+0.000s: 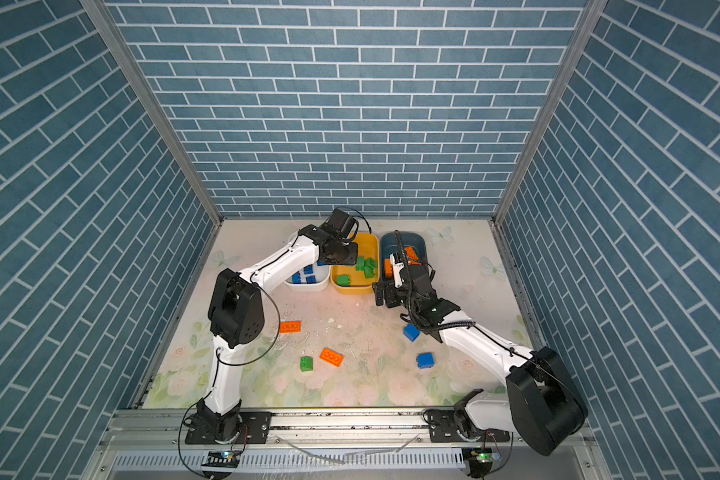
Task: Sort the legos into containers by color
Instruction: 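Drop the green brick into the yellow tub and raise the left gripper, then lower the right gripper onto an orange brick beside a green brick and grasp it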
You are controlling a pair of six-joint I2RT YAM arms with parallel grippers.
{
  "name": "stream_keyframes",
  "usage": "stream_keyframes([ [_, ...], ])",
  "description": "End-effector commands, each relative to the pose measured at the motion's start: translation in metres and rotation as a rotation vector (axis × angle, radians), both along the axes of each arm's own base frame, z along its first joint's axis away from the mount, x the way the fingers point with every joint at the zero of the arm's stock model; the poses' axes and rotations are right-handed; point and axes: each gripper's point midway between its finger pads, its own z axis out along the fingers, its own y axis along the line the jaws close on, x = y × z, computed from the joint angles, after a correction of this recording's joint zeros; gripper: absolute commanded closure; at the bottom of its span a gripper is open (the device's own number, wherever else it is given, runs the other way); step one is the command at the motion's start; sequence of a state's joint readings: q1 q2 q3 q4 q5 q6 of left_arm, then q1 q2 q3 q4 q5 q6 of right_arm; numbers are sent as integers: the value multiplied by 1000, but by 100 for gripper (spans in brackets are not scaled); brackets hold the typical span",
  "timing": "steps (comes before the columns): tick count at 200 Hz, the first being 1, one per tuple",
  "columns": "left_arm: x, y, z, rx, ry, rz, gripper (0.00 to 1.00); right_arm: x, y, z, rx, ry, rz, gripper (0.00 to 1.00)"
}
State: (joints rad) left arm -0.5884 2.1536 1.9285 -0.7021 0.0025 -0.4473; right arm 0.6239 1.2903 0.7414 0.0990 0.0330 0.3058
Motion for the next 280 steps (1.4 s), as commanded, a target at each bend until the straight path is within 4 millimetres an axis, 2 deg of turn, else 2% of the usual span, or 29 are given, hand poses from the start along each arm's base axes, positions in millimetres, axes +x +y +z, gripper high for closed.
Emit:
stream_keyframes([
  [1,-1,2,8,-4,6,3,57,-2,3,3,5,-22,25,1],
  [37,-3,3,18,-17,-1,-1,52,-4,10,0,10,4,63,1],
  [84,-11,7,31,-27,-20,1,51,-6,17,-4,9,32,92,1],
  [135,-21,29,39,-33,-36,39,51,-8,25,-6,15,40,127,1],
  [173,-35,58,41,-35,-40,96,51,-40,59,-7,40,54,370,1],
  [195,-45,81,43,-33,-48,142,51,-55,74,-14,-29,59,447,1],
  [223,-58,113,44,-23,-62,210,51,-84,97,-28,-101,117,600,1],
  [250,-69,147,42,-34,-61,290,50,-123,120,-46,-200,176,796,1],
  [280,-82,180,39,-41,-65,373,50,-169,132,-77,-350,274,1004,12],
])
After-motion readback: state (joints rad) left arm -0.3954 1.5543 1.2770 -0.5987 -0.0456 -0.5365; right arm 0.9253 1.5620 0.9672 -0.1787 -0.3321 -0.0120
